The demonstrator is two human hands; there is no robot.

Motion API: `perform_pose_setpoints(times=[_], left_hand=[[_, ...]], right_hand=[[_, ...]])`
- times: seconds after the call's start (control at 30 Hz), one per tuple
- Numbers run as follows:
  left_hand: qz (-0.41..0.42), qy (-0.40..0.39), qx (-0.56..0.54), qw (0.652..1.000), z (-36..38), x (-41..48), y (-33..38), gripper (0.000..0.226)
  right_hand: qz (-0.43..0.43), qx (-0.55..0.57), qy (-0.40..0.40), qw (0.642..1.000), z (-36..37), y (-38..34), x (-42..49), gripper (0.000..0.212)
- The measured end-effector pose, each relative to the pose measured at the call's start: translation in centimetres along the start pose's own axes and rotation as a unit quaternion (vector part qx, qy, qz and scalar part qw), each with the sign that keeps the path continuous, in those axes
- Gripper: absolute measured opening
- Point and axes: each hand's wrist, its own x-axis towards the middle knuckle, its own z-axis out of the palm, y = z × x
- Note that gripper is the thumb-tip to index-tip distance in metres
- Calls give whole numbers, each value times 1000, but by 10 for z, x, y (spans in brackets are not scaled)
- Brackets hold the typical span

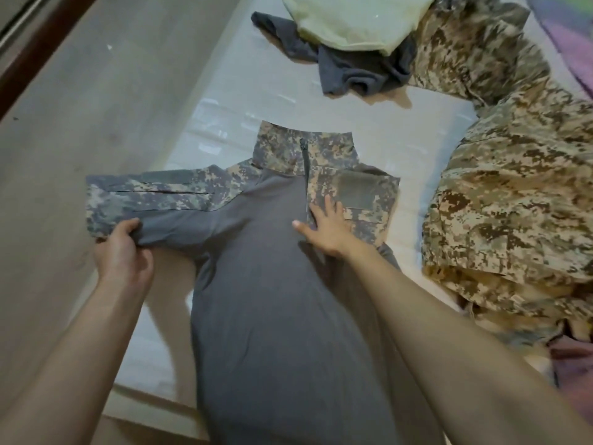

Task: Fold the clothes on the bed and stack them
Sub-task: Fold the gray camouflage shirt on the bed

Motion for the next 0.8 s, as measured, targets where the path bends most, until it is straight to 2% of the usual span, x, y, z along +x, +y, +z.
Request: perform_pose_setpoints(times=[0.03,0.1,0.17,0.23,0.3,0.33,0.37,0.43,0.47,0.5,0.53,0.57,0.63,0.67,0.73,0.8], left_hand=[[25,6,9,1000,1,-2,-2,30],[103,19,58,993,5,-14,-8,46],[210,3,163,964,18,-40,-18,50],[313,-110,240,912,37,-77,-38,49],[356,-255,309,844,56,-108,-69,58],[359,-320,367,796,64,-116,-87,62],[363,-369,461,721,69,-119,-106,62],[321,-416,674,519,67,-111,-138,68],[285,-429,726,456,63,-104,-146,72],[282,-432,732,445,58,-98,-147,72],[314,-425,696,486,53,-94,-144,68],[361,-397,641,548,47,-90,-138,63],[410,-284,579,645,32,-74,-120,54],[395,-225,570,685,23,-65,-111,53],[282,-167,578,748,6,-50,-98,62],[188,-175,604,755,-6,-43,-96,68]], right_hand=[[-7,21,24,999,7,4,-2,69],[-43,87,124,988,10,18,-12,65],[-64,133,204,968,10,35,-29,58],[-47,206,244,946,11,54,-47,52],[-12,284,262,922,14,70,-60,47],[4,308,265,914,16,77,-64,44],[17,320,265,909,17,83,-65,42],[30,317,259,912,18,91,-64,41],[31,303,260,916,17,95,-62,40],[34,287,266,920,16,99,-60,39],[41,274,276,920,13,103,-57,39],[57,268,288,918,9,109,-55,38],[115,270,285,913,1,123,-51,40],[142,264,265,916,-1,130,-52,41],[151,258,206,932,-3,143,-57,39],[127,239,143,952,-1,151,-66,32]])
